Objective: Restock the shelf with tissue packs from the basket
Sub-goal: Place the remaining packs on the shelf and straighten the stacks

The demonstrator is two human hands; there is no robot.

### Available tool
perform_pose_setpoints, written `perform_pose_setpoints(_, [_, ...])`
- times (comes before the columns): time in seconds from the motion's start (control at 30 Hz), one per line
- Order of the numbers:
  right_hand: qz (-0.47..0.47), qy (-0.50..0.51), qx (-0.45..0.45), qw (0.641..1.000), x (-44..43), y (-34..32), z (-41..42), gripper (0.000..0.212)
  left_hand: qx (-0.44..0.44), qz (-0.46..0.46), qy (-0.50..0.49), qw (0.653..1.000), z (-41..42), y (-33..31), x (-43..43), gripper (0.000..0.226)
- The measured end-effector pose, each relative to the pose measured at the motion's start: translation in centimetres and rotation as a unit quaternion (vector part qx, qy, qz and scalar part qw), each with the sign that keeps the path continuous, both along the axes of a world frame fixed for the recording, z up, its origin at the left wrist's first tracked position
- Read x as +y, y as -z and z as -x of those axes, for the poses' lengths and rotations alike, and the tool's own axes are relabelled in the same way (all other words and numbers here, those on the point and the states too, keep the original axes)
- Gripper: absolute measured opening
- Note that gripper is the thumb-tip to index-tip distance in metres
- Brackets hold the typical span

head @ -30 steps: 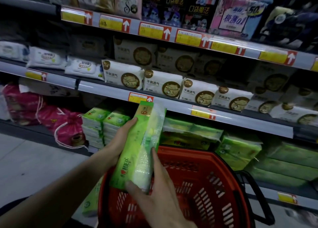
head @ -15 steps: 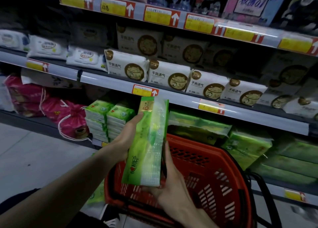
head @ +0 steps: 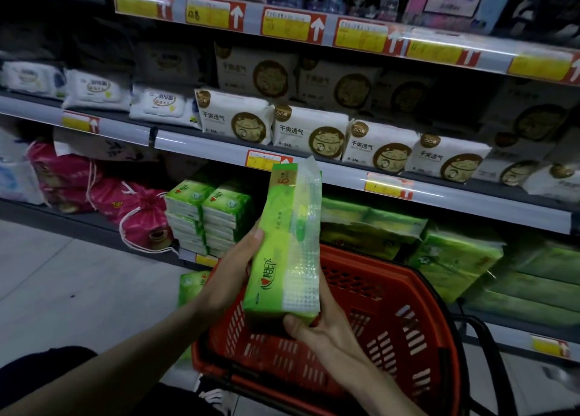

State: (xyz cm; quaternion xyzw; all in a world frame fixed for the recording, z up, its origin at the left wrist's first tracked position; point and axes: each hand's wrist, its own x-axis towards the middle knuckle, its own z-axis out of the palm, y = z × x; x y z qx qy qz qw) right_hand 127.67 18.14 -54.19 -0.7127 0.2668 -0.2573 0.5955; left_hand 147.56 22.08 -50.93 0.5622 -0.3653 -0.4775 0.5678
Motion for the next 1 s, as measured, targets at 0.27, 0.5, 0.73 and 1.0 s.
perform_pose_setpoints(0.27, [-0.004,-0.051,0.006,0.999,1.7,-0.9,2.9,0.096,-0.059,0.042,-0.006,0.997,2.4,2.1,3.8,0.054])
perform_pose_setpoints(0.5, [-0.015,-0.046,0.033,0.998,2.7,-2.5,4.6,0.091,-0.02,0.019,-0.017,0.999,4.0,0.2,5.0,0.049])
perform_pose_setpoints(0.73, [0.002,0.011,0.058,0.998,3.2,-4.6,6.3,0.106,-0.006,0.011,0.002,1.0,6.0,-2.2,4.5,0.047])
perform_pose_setpoints(1.0, [-0.018,0.033,0.059,0.998,3.4,-6.2,7.2,0.107,0.05,-0.018,-0.003,0.999,7.4,-3.2,5.4,0.055])
